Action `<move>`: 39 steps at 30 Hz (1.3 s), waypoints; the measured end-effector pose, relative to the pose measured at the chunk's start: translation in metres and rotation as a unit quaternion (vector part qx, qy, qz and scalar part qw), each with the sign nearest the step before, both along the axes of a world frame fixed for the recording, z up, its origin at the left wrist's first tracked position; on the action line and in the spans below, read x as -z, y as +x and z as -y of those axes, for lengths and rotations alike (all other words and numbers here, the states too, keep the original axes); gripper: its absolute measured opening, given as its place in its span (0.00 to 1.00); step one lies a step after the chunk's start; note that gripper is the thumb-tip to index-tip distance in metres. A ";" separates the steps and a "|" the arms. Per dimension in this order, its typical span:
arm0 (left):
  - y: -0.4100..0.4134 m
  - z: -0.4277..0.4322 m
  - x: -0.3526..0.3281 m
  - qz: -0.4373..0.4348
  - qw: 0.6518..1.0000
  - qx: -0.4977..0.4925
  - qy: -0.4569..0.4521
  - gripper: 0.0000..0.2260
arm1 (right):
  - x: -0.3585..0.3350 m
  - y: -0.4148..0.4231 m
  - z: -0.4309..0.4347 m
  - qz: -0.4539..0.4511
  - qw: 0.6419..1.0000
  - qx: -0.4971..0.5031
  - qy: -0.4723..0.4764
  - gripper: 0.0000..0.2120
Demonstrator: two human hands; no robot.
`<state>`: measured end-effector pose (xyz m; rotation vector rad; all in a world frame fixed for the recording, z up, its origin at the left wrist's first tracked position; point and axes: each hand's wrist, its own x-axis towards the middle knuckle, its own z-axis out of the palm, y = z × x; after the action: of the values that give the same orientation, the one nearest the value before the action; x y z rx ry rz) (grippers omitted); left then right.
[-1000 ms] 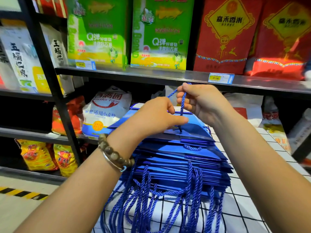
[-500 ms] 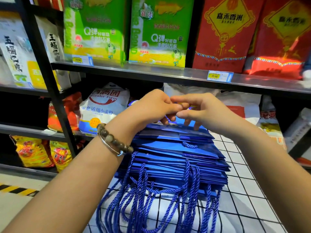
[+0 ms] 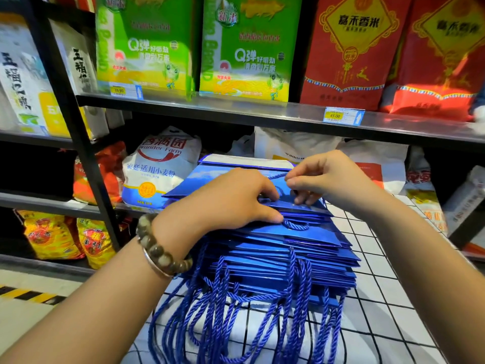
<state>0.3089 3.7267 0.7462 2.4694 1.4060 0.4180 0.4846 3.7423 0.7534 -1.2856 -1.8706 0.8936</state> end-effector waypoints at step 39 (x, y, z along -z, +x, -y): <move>-0.001 -0.003 0.009 0.058 0.984 -0.087 0.147 0.06 | -0.002 0.009 0.008 0.261 0.960 -0.104 -0.019 0.07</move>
<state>0.3084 3.7299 0.7376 2.5008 1.6178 0.8502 0.4940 3.7347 0.7553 -1.4683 -2.4450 0.7413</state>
